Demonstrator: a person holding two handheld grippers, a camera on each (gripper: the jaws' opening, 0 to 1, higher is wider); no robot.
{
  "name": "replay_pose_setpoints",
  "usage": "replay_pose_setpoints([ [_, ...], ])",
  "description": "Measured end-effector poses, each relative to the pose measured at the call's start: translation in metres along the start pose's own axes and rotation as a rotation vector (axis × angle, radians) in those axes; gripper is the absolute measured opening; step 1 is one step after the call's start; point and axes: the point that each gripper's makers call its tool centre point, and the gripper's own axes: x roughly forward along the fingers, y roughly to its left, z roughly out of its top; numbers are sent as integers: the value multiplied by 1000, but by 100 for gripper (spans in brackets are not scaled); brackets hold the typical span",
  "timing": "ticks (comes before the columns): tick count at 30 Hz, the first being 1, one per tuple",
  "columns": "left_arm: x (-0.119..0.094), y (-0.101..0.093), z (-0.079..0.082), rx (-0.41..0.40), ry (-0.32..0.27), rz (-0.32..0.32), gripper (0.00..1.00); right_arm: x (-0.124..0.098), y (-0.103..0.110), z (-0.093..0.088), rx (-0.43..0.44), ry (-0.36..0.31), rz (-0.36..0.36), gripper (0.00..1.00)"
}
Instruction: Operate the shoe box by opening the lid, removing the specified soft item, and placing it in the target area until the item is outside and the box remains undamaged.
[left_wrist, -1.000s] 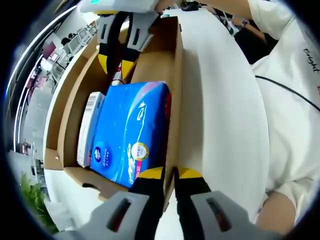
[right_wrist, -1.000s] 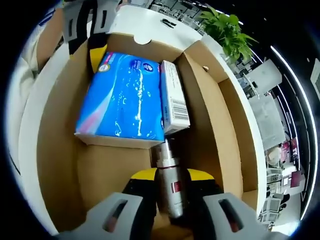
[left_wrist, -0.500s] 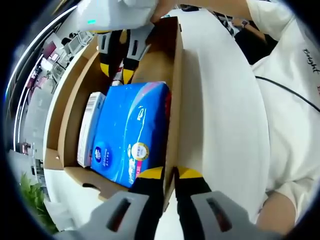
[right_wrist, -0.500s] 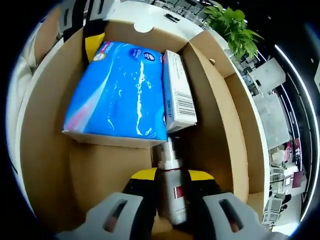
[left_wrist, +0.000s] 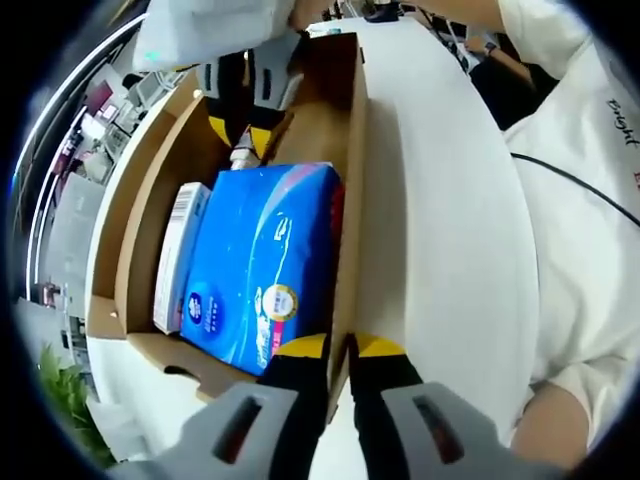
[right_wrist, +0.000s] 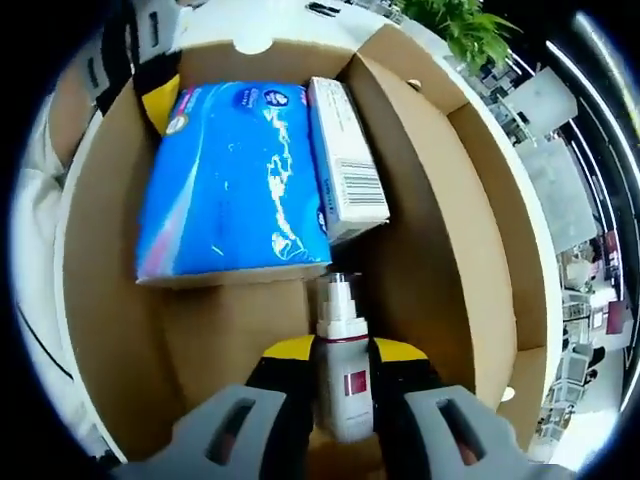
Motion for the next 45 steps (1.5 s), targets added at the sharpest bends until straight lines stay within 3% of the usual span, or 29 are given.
replay_pose_setpoints([
  [5,0,0,0,4,-5,0,7,-2,2,-7,105,84,105,19],
  [7,0,0,0,3,-3,-1,7,0,0,-6,72,74,134,19],
  [8,0,0,0,5,-3,-1,7,1,1,-4,12,57,151,19],
  [10,1,0,1,9,-6,2,7,1,2,-3,30,54,144,20],
  [12,1,0,1,10,-5,2,7,1,-1,6,0,10,120,24],
  [15,1,0,1,10,2,4,7,-1,7,15,3,-5,149,24],
  [24,1,0,1,5,-4,8,7,12,9,13,-31,71,135,19],
  [27,1,0,1,3,-1,7,8,21,16,8,-62,128,170,20],
  [28,1,0,1,3,-1,6,8,16,17,13,-112,120,190,20],
  [32,1,0,0,3,6,5,8,7,31,15,-159,173,196,20],
  [35,2,0,0,-5,11,-2,7,5,34,16,-256,191,183,20],
  [37,2,0,0,-7,11,-2,7,5,34,16,-230,202,171,19],
  [38,1,0,0,-4,8,1,7,3,33,14,-176,217,153,19],
  [39,1,-1,0,1,4,5,7,4,32,11,-63,229,140,19],
  [40,1,-1,0,4,2,7,7,2,34,9,-16,227,137,19],
  [42,1,-1,1,5,2,8,7,3,29,12,-116,138,111,18],
  [45,1,-1,1,3,5,5,7,-2,28,11,-77,76,61,18],
])
